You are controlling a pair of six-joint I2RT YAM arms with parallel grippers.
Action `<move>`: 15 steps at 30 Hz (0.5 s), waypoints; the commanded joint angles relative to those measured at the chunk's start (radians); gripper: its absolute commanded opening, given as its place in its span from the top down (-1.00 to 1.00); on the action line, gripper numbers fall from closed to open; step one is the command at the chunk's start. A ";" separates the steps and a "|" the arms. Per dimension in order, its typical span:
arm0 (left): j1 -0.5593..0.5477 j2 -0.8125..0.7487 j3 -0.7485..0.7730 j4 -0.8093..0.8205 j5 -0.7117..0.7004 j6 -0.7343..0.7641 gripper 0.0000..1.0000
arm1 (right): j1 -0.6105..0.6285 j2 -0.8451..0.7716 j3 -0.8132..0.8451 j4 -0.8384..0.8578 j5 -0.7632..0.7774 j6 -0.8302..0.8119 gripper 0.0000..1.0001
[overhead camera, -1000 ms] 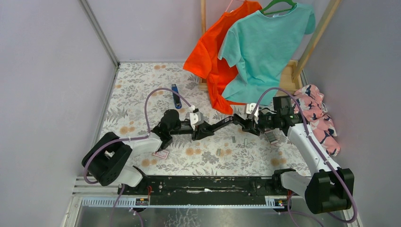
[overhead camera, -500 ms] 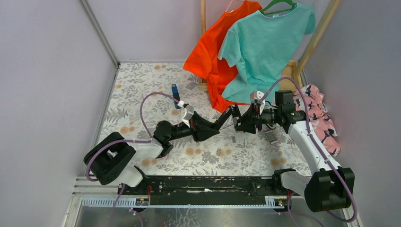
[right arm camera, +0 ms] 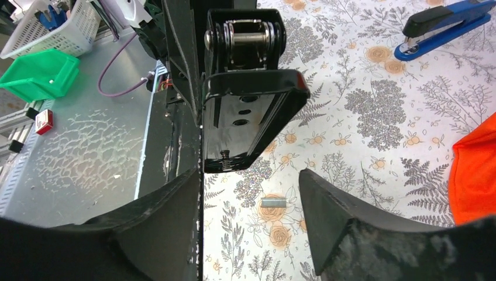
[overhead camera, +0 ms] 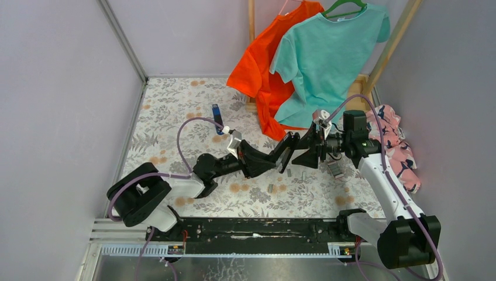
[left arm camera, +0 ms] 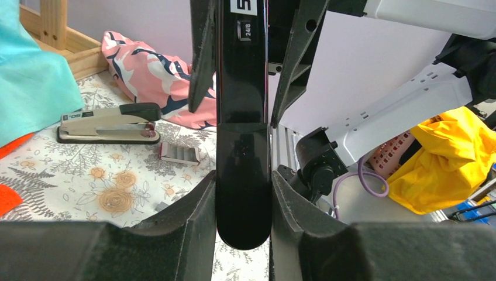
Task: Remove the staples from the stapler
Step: Unload the staple at the center of the board, then place the stapler at the center of the board.
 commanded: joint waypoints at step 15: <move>-0.013 -0.142 -0.087 0.107 -0.093 0.020 1.00 | -0.007 -0.055 0.014 0.020 0.037 0.013 -0.84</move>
